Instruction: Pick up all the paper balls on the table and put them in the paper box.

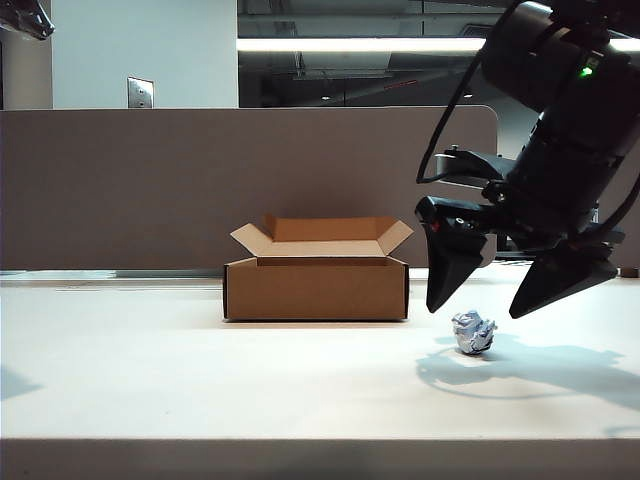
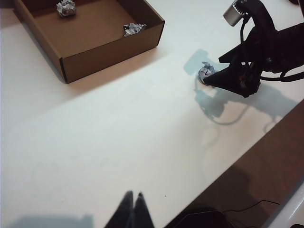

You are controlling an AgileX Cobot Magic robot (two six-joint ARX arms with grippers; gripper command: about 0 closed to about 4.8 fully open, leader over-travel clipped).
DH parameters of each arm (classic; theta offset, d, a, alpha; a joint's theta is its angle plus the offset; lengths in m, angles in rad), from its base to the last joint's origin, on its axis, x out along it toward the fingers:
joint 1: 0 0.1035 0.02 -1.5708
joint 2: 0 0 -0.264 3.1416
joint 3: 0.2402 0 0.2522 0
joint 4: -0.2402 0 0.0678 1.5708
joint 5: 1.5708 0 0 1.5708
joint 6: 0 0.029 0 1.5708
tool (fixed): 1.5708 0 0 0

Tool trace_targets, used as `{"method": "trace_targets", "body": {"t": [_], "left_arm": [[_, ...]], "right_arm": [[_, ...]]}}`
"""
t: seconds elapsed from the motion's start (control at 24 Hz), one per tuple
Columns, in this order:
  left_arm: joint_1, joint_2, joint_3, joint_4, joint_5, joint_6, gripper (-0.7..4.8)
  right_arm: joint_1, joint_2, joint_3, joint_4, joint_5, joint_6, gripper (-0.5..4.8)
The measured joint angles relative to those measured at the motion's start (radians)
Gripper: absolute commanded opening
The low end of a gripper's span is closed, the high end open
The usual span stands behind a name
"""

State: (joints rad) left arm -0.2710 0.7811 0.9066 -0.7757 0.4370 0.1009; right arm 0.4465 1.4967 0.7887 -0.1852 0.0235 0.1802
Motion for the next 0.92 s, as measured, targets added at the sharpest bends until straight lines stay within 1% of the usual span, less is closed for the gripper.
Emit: {"method": "trace_targets", "body": {"t": [0.08,0.25,0.33,0.38,0.42,0.46,0.54,0.63,0.71,0.92], "left_arm": [[0.000,0.000,0.000,0.000,0.000,0.000,-0.02],[0.000,0.000,0.000,0.000,-0.013,0.000,-0.02],[0.000,0.000,0.000,0.000,-0.014,0.000,-0.02],[0.000,0.000,0.000,0.000,-0.014,0.000,-0.02],[0.000,0.000,0.000,0.000,-0.014,0.000,-0.02],[0.000,0.000,0.000,0.000,-0.014,0.000,-0.02],[0.000,0.000,0.000,0.000,-0.014,0.000,-0.02],[0.000,0.000,0.000,0.000,-0.014,0.000,-0.02],[0.000,0.000,0.000,0.000,-0.014,0.000,-0.02],[0.000,0.000,0.000,0.000,-0.014,0.000,-0.02]], "right_arm": [[0.000,0.000,0.000,0.011,0.000,0.000,3.76],[0.000,0.009,0.001,0.005,0.000,0.000,3.69],[0.000,0.035,-0.001,-0.009,0.000,0.000,3.47],[0.000,0.043,-0.002,-0.016,0.000,0.000,3.14],[0.000,0.050,-0.003,-0.019,0.000,0.000,2.68],[0.000,0.053,-0.003,-0.019,-0.002,0.001,2.45],[0.000,0.055,-0.002,-0.015,-0.006,0.002,2.29],[0.000,0.054,-0.002,-0.012,-0.013,0.000,1.79],[0.000,0.054,-0.002,-0.006,-0.024,0.002,1.69],[0.000,0.055,-0.002,0.001,-0.024,0.000,1.65]]}}
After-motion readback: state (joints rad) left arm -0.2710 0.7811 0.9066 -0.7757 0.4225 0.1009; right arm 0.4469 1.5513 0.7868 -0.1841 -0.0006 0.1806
